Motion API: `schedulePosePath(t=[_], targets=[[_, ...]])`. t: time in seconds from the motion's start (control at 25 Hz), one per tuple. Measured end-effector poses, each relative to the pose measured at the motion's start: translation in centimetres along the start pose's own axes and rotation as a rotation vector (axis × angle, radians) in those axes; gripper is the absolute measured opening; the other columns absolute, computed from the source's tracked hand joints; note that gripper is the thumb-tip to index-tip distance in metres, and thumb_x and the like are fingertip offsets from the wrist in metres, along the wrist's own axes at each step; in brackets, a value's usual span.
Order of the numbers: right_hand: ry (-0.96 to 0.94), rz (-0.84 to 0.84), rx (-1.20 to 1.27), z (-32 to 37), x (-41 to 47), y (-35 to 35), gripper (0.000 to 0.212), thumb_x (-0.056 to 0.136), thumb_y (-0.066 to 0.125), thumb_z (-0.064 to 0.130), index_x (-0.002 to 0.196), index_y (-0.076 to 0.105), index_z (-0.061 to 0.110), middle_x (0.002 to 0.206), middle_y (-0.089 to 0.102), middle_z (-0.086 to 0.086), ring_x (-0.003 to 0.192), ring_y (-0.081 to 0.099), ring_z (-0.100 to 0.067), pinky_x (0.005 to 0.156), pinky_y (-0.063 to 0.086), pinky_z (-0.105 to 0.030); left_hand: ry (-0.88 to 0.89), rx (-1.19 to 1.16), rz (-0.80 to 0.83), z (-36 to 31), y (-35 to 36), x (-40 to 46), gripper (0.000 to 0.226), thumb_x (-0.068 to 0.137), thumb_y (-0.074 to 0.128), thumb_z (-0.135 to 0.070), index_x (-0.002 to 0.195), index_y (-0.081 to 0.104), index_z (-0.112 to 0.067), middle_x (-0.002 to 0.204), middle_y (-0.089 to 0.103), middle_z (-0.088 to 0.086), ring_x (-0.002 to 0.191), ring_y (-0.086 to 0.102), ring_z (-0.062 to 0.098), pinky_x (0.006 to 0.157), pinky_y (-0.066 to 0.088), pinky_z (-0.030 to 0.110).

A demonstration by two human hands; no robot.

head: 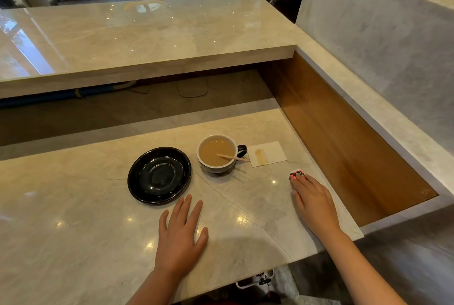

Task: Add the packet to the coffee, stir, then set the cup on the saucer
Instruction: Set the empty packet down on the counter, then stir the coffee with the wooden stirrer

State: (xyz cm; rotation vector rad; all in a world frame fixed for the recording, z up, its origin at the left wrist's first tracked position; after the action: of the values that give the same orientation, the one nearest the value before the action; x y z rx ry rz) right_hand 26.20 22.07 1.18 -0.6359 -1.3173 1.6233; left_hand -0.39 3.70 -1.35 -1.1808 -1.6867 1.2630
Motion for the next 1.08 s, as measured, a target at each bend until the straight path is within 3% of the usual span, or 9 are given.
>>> schedulePosePath(t=[0.24, 0.44, 0.6, 0.72, 0.92, 1.08], targets=[[-0.081, -0.115, 0.219, 5.2, 2.6, -2.9, 0.034, 0.089, 0.055, 0.024, 0.122, 0.055, 0.016, 0.121, 0.062, -0.01, 0.114, 0.054, -0.028, 0.094, 0.04, -0.038, 0.005, 0.009, -0.005, 0.0, 0.0, 0.0, 0.064, 0.086, 0.025, -0.054, 0.144, 0.024, -0.029, 0.153, 0.015, 0.001, 0.137, -0.001, 0.012, 0.109, 0.006, 0.048], [-0.246, 0.037, 0.181, 11.0, 6.1, -2.3, 0.045, 0.081, 0.065, 0.017, 0.124, 0.052, 0.014, 0.102, 0.068, -0.012, 0.095, 0.059, -0.03, 0.079, 0.047, -0.039, 0.016, 0.008, -0.016, 0.0, 0.1, 0.0, 0.062, 0.086, 0.033, -0.051, 0.142, 0.03, -0.026, 0.151, 0.022, 0.004, 0.137, 0.007, 0.016, 0.107, 0.007, 0.047], [-0.284, -0.046, 0.319, 13.6, 7.5, -2.5, 0.014, 0.08, 0.063, 0.007, 0.094, 0.066, 0.008, 0.081, 0.07, -0.01, 0.074, 0.063, -0.027, 0.065, 0.044, -0.03, 0.026, 0.004, -0.021, 0.0, 0.1, 0.0, 0.061, 0.086, 0.036, -0.051, 0.142, 0.03, -0.027, 0.15, 0.024, 0.004, 0.137, 0.01, 0.017, 0.106, 0.005, 0.044], [-0.197, -0.021, 0.537, 14.7, 8.7, -2.6, 0.01, 0.082, 0.063, 0.011, 0.09, 0.068, 0.01, 0.086, 0.071, -0.008, 0.076, 0.061, -0.018, 0.068, 0.051, -0.028, 0.021, -0.003, -0.026, 0.1, 0.1, -0.1, 0.061, 0.086, 0.035, -0.052, 0.143, 0.027, -0.028, 0.151, 0.022, 0.003, 0.137, 0.008, 0.017, 0.106, 0.004, 0.045], [-0.101, -0.017, 0.666, 15.5, 10.9, -2.8, 0.017, 0.086, 0.06, 0.012, 0.099, 0.07, 0.009, 0.1, 0.072, -0.009, 0.087, 0.059, -0.013, 0.075, 0.047, -0.017, 0.014, -0.016, -0.038, -0.1, -0.1, -0.1, 0.061, 0.086, 0.036, -0.052, 0.142, 0.028, -0.029, 0.149, 0.026, 0.004, 0.136, 0.012, 0.017, 0.106, 0.004, 0.042], [-0.165, -0.021, 0.602, 14.8, 12.2, -3.5, 0.015, 0.087, 0.059, 0.011, 0.096, 0.07, 0.009, 0.095, 0.074, -0.011, 0.084, 0.064, -0.017, 0.077, 0.054, -0.03, 0.007, -0.015, -0.035, 0.0, 0.0, -0.1, 0.062, 0.086, 0.036, -0.053, 0.143, 0.026, -0.03, 0.15, 0.024, 0.002, 0.137, 0.007, 0.015, 0.107, 0.003, 0.043]])
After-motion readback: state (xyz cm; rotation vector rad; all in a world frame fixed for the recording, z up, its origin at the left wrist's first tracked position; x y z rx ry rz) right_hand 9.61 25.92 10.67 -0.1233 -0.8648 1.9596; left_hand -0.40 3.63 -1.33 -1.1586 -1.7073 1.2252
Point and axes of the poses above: each hand's wrist, its own x-axis towards the middle knuckle, its own y-axis out of the palm, z = x × y, the point moved 3 cm from there along x, towards the middle knuckle
